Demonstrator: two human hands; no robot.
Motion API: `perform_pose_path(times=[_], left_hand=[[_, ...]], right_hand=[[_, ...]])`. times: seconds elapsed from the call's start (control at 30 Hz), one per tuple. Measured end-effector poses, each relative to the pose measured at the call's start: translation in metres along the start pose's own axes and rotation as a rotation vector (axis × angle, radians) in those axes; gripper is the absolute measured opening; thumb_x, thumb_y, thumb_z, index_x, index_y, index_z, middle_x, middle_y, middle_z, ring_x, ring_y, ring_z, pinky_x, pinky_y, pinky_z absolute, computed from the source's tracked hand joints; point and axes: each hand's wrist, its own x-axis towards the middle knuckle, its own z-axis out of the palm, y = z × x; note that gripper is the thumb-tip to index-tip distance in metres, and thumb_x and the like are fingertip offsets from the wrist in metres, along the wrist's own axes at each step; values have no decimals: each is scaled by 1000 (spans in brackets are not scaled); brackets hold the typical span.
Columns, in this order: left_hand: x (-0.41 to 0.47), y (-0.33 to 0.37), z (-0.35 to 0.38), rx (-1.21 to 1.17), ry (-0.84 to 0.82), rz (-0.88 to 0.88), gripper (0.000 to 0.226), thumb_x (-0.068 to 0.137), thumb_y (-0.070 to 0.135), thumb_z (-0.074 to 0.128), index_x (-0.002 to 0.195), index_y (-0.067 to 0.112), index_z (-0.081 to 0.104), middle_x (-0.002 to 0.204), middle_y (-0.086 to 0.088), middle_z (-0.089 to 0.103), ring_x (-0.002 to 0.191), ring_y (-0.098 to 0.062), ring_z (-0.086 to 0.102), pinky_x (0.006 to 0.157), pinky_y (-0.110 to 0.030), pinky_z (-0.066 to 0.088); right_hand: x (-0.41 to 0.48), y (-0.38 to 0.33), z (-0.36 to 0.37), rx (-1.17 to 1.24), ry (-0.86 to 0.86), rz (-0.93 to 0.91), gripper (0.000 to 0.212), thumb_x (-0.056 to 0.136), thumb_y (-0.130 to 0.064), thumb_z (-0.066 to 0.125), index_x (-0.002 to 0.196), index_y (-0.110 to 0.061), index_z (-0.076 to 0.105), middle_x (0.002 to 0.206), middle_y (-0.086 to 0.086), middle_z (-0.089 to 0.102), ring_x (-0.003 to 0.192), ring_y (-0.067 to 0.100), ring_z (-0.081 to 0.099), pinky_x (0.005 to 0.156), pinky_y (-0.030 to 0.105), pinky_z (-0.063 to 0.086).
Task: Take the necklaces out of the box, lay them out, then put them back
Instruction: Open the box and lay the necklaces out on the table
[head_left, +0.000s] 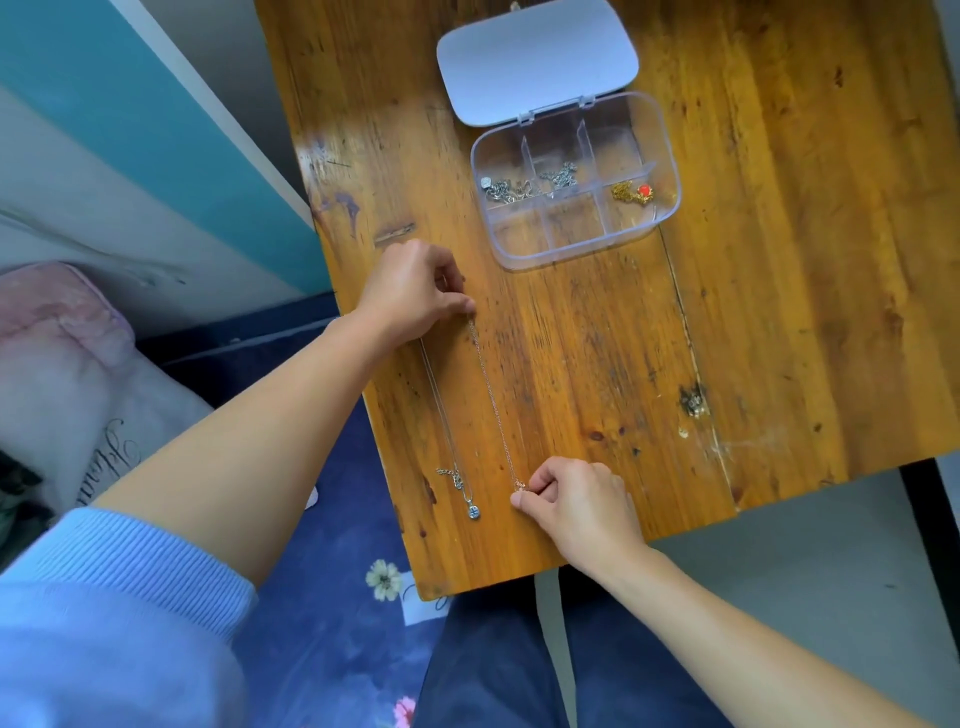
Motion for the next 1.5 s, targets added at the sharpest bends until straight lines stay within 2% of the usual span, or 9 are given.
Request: perform_pose_path(times=[0.13,0.27,0.43,0.57,0.8,1.0,1.27,1.37,1.5], left_hand=[[2,3,-3,-57,88,-11,25,81,32,75,93,10,72,80,-3,61,76,-18,55,67,-35,50],[5,6,-3,-156,211,-96,25,89,32,66,99,10,72,87,-7,66,79,-19,59,71,-35,52],[0,18,13,-413,47,-183,34,91,38,63,97,5,69,80,-8,67,62,-15,58,64,-30,49],[-6,25,26,-461,-87,-193,31,87,30,70,100,2,69,78,-8,65,63,-15,53,64,-26,46],[-8,31,35,-406,-84,-163,22,84,37,71,94,17,73,68,2,53,67,-17,47,67,-31,39],[-3,37,29,-430,-28,-130,20,85,38,70,91,20,74,62,9,47,61,-8,42,72,-29,35],[18,39,14,-477,-54,-157,38,90,49,57,95,15,74,90,-5,71,95,-26,65,94,-46,50],[25,31,13,-493,-42,-166,39,90,50,58,94,14,74,81,-2,66,85,-21,61,91,-45,49],[31,23,10,-516,-22,-219,36,89,48,61,90,15,74,73,6,62,76,-15,56,84,-38,49]], right_hand=[[1,11,-31,8,0,-7,32,79,-51,71,98,-26,70,69,-17,66,76,8,64,74,31,53],[22,16,-83,44,152,-36,20,77,-39,76,87,-22,74,64,-17,62,69,12,63,69,31,52],[69,-9,-129,112,351,-134,4,79,-27,74,80,-23,74,72,0,70,72,19,63,71,32,50],[114,-38,-140,-12,350,-182,10,82,-26,67,86,-23,75,87,-1,73,87,19,65,77,31,50],[151,-67,-122,-296,391,-292,32,84,-49,65,105,-26,72,104,2,73,100,26,64,72,33,44],[164,-76,-130,-374,427,-355,26,84,-44,63,103,-29,72,102,4,73,97,30,65,71,36,48],[187,-93,-137,-510,387,-315,22,87,-33,59,101,-19,69,102,10,70,96,35,63,70,37,41],[191,-98,-137,-402,360,-360,17,88,-32,58,94,-19,68,95,5,71,88,27,63,67,34,42],[183,-97,-155,86,439,-400,5,72,-24,66,75,-20,69,70,-5,66,71,14,62,65,28,49]])
